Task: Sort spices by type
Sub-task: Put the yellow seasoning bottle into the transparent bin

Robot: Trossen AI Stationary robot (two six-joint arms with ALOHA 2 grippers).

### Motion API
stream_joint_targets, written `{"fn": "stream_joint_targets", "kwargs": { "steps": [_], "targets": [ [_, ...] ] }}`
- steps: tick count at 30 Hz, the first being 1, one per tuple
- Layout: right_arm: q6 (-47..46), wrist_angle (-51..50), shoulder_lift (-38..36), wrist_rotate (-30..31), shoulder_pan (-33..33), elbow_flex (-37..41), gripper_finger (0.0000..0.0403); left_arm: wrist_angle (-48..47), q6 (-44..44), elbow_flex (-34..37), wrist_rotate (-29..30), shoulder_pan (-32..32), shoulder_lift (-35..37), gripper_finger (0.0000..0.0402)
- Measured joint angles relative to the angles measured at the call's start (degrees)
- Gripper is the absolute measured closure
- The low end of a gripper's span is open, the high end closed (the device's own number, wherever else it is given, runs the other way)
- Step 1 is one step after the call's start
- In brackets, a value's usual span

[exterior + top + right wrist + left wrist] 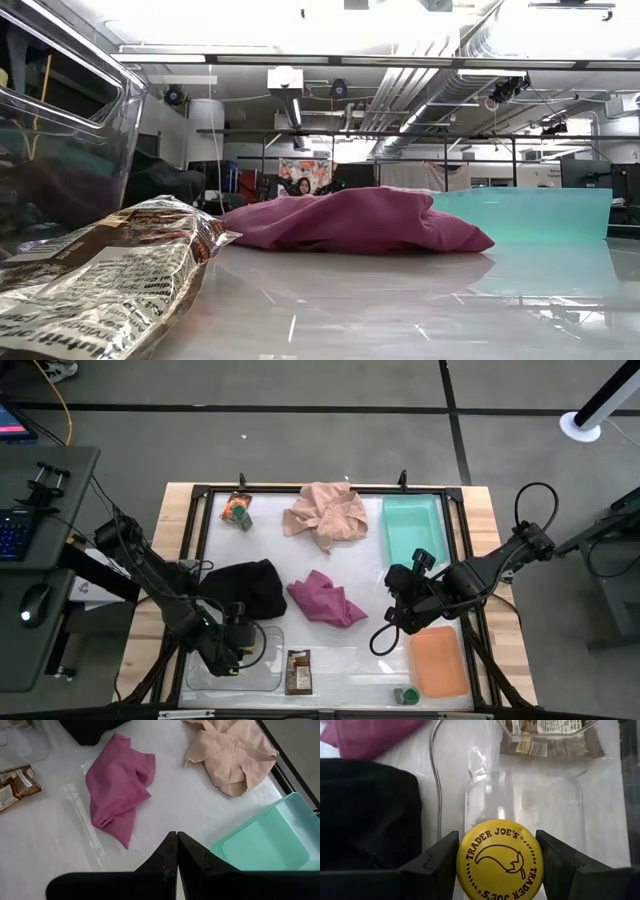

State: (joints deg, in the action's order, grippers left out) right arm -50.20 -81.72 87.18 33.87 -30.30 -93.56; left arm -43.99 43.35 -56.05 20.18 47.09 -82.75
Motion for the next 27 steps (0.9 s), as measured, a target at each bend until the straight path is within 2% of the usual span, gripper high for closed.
{"fn": "stream_joint_targets", "kwargs": {
  "steps": [7,13,16,22,27],
  "targets": [
    [-0.8,0.1,0.0,0.0,-0.1,0.0,0.0403,-0.9,3.5,0.0,-1.2,-0.2,0.1,0.0211],
    [-0.3,0.1,0.0,0.0,-0.1,0.0,0.0403,-1.0,4.6,0.0,-3.4,-0.5,0.0,0.0111],
    [-0.2,0.1,0.0,0.0,-0.1,0.0,0.0403,-1.0,4.6,0.0,-5.2,-1.2,0.0,0.0086],
    [0.2,0.0,0.0,0.0,-0.1,0.0,0.0403,-1.5,2.5,-1.9,-8.8,-3.1,0.4,0.0079],
    [1.3,0.0,0.0,-0.4,-0.1,0.0,0.0403,-5.4,-3.2,-7.3,-8.4,-5.6,3.5,0.0081]
  ]
}}
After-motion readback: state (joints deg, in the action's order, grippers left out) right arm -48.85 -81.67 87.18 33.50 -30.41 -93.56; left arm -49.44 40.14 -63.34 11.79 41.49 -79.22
